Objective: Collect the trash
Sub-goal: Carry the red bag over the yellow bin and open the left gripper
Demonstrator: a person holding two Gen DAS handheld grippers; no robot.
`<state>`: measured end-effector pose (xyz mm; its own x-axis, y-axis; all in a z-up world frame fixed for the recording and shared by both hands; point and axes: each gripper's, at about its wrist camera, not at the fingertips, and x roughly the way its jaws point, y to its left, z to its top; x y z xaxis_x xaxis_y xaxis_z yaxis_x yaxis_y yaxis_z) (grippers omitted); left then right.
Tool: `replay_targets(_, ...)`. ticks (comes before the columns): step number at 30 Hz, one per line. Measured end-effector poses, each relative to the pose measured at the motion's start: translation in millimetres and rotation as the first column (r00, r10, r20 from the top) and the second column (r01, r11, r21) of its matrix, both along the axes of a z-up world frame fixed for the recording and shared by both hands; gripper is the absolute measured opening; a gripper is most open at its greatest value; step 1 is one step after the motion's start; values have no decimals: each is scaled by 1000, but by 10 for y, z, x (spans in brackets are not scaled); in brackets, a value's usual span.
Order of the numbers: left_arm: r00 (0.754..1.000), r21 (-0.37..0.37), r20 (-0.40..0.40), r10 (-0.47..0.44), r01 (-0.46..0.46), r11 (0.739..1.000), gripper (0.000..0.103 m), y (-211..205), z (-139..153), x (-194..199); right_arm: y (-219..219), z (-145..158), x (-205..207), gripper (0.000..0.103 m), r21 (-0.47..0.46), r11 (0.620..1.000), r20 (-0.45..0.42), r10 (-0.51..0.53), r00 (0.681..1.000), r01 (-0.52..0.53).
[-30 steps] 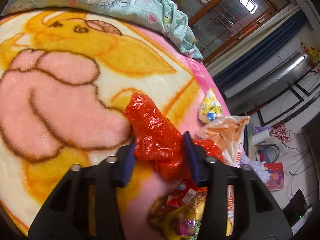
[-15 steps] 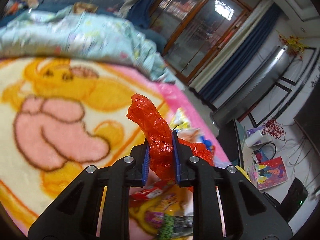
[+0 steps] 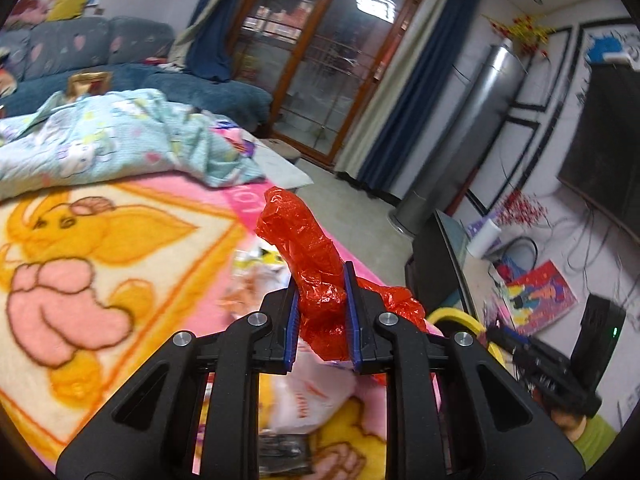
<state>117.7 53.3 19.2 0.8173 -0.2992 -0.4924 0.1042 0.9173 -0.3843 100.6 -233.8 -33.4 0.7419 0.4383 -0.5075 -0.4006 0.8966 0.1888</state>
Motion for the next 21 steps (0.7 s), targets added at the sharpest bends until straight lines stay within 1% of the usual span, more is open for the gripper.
replay_targets(5, 997, 46, 8, -80, 79, 996, 13, -455, 13, 104, -318, 79, 48, 26, 44, 996, 3, -82, 997, 82)
replay_targets(11, 983, 99, 7, -182, 181, 979, 13, -1006, -21, 251, -727, 93, 114, 26, 100, 978, -21, -185, 983, 186)
replay_targets(16, 966, 133, 2, -258, 255, 958, 13, -1441, -78, 357, -1064, 54, 155, 26, 136, 951, -47, -273, 961, 277)
replay_targets(21, 948, 167, -5, -317, 313, 935, 13, -1823, -166, 425, -1415, -37, 191, 26, 161, 916, -95, -356, 930, 367)
